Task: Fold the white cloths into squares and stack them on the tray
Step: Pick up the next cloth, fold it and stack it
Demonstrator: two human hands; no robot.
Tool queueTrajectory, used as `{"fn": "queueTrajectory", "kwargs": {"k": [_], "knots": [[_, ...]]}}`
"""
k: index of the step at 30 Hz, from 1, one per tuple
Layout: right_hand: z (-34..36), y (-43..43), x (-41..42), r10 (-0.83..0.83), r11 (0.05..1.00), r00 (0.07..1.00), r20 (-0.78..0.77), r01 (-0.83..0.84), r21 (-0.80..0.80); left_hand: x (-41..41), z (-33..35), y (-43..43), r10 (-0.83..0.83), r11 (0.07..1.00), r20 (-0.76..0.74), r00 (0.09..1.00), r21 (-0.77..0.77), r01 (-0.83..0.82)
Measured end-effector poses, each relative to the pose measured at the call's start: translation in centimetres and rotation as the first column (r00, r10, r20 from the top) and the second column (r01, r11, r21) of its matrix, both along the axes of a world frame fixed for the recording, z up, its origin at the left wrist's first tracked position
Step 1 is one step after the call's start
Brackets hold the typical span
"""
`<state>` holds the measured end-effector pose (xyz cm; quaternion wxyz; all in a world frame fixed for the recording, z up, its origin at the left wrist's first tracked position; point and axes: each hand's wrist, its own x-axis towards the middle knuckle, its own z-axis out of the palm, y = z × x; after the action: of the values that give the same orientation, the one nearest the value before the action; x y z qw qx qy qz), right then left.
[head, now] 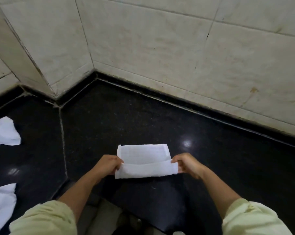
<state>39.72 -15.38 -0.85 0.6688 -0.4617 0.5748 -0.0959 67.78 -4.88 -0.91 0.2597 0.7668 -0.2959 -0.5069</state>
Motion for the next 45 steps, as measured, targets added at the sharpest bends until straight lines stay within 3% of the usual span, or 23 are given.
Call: {"fn": "queueTrajectory", "kwargs": {"k": [10, 17, 34, 38, 41, 45], "knots": [[-2.1, -2.0, 1.8, -0.079, 0.980, 0.989, -0.122, 0.054, -0.194, 1.0, -1.9, -2.1, 0.156, 0.984, 0.018, 0.988, -0.086, -0.154], [-3.8, -3.5, 3.6, -0.068, 0.938, 0.949, -0.309, -0.045, -0.344, 1.4, -2.5, -3.7, 0.227, 0.969, 0.072, 0.971, -0.119, -0.218], [-4.6, -4.4, 5.8, -0.066, 0.885, 0.841, -0.536, -0.199, -0.421, 1.9, -3.5, -4.6, 0.113, 0.978, 0.223, 0.968, -0.198, -0.068], [-4.1, -3.0, 5.7, -0.138, 0.688, 0.726, -0.674, -0.419, -0.592, 1.7, -4.2, -3.4, 0.012, 0.964, 0.517, 0.856, -0.235, 0.128], [-3.9, -1.6, 5.4, -0.104, 0.576, 0.758, -0.643, -0.481, -0.661, 0.2, -4.6, -2.3, -0.096, 0.903, 0.689, 0.718, -0.244, 0.354], [-4.9, 0.4, 4.6, 0.022, 0.606, 0.733, -0.679, -0.550, -0.574, -2.4, -5.2, -1.6, -0.150, 0.935, 0.674, 0.723, -0.141, 0.326]]}}
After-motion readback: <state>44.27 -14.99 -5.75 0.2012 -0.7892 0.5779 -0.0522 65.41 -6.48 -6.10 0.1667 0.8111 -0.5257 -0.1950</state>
